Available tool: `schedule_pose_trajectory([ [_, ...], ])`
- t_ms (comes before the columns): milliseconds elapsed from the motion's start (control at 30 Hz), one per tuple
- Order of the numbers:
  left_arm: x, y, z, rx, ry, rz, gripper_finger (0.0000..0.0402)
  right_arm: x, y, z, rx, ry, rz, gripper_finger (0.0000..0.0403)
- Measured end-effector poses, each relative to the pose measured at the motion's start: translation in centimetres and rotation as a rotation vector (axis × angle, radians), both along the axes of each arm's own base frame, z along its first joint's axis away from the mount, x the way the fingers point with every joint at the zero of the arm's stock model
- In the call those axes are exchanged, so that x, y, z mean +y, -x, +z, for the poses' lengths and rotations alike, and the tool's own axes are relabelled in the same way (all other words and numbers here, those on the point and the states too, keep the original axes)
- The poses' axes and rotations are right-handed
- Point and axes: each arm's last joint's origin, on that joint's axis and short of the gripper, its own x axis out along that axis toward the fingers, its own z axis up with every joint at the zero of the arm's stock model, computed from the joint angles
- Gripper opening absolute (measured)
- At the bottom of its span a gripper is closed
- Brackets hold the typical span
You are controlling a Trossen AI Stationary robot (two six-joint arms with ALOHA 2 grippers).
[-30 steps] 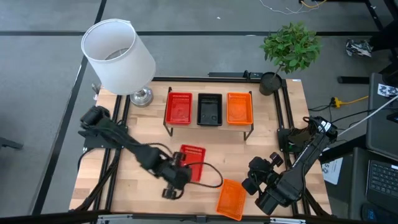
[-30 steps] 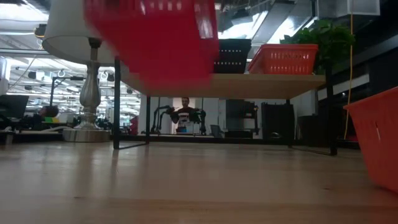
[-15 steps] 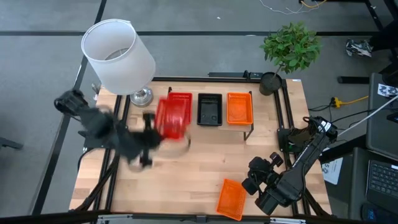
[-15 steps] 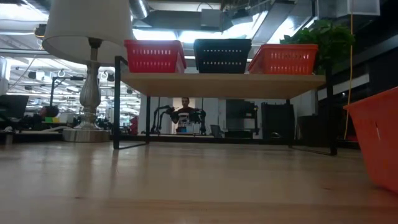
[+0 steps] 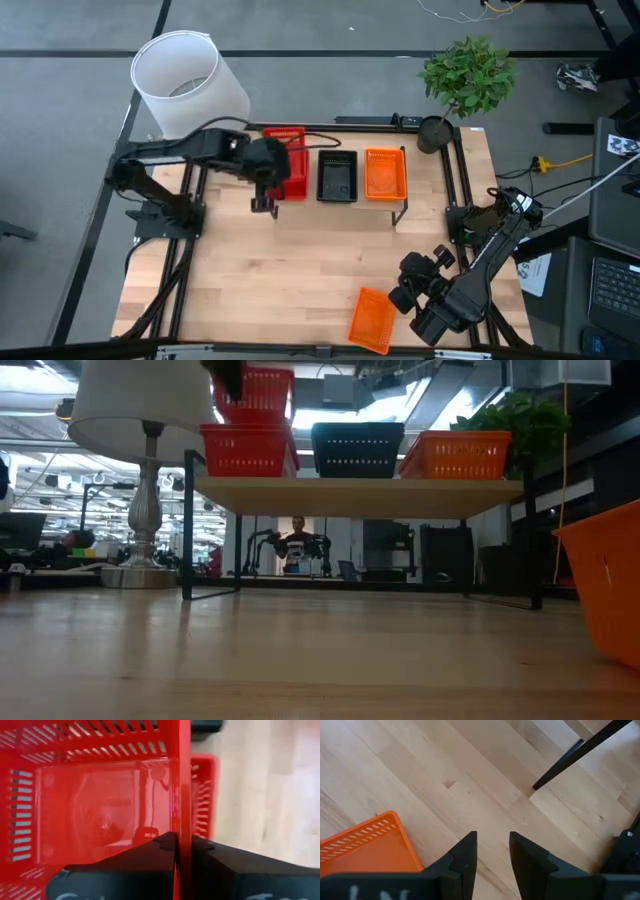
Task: Stack baskets on shelf by color
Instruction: Stack the red bin on top of the red bin
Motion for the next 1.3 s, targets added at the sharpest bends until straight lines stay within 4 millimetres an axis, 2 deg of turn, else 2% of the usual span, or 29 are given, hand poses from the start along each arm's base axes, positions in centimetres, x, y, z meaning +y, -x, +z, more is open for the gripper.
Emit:
schedule_pose_trajectory([
  [300, 0.2, -0.8, -1.0, 0.031, 0.061, -0.020, 0.0000, 0.0, 0.0, 0.0, 0.003, 0.001, 0.002, 0.0114],
  [500, 0.0, -0.9, -3.1, 0.098, 0.083, -0.027, 0.0000, 0.0, 0.0, 0.0, 0.003, 0.001, 0.002, 0.0114],
  [633, 0.1, -1.8, -4.6, 0.050, 0.071, -0.036, 0.0000, 0.0, 0.0, 0.0, 0.011, -0.005, 0.000, 0.0114],
  [900, 0.1, -2.0, -4.6, 0.030, 0.069, -0.049, 0.0003, 0.1, 0.2, -0.1, 0.050, -0.040, -0.016, 0.0114],
  [1200, 0.1, -2.1, -4.6, 0.023, 0.066, -0.040, 0.0063, 0.1, 0.2, -0.1, 0.053, -0.043, -0.018, 0.0114],
  [1300, 0.1, -2.0, -4.0, 0.010, 0.068, -0.034, 0.0082, 0.1, 0.2, -0.1, 0.054, -0.044, -0.018, 0.0114],
])
